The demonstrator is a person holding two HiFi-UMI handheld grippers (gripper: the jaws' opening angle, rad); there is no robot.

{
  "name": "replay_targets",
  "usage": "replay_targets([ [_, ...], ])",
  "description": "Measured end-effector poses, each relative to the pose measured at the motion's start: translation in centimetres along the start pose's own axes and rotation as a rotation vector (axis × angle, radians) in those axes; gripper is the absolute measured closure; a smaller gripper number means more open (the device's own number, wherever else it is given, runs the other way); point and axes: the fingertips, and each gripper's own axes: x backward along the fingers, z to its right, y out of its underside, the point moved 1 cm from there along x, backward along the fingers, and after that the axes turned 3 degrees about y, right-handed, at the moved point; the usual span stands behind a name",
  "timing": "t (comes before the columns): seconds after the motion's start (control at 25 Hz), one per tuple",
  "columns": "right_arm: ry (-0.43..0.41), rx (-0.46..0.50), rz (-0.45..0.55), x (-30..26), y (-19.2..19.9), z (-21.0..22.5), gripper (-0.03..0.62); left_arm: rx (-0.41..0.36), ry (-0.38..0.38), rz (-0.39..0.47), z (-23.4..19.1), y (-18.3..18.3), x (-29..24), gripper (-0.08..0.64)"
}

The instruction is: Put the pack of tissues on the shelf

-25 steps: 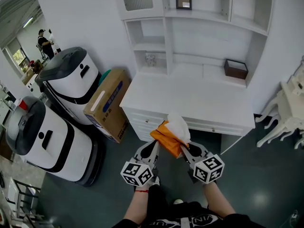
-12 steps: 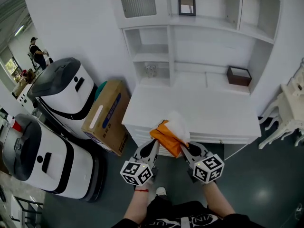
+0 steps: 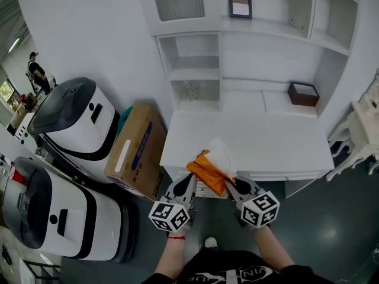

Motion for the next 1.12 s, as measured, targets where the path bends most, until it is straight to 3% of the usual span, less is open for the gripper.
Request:
replay_targets([
  [0.64,-0.007,0.023,-0.046,-5.9,0.9,-0.3,0.566,0.05,-0.01,0.016,-5.6,0.6,-0.1,0.554],
  [1.12,-0.043,0.036,-0.002,-14.2,-2.7,2.4,0.566,0.017,-0.005,0.027,-12.0,-3.2,-5.8,0.554],
])
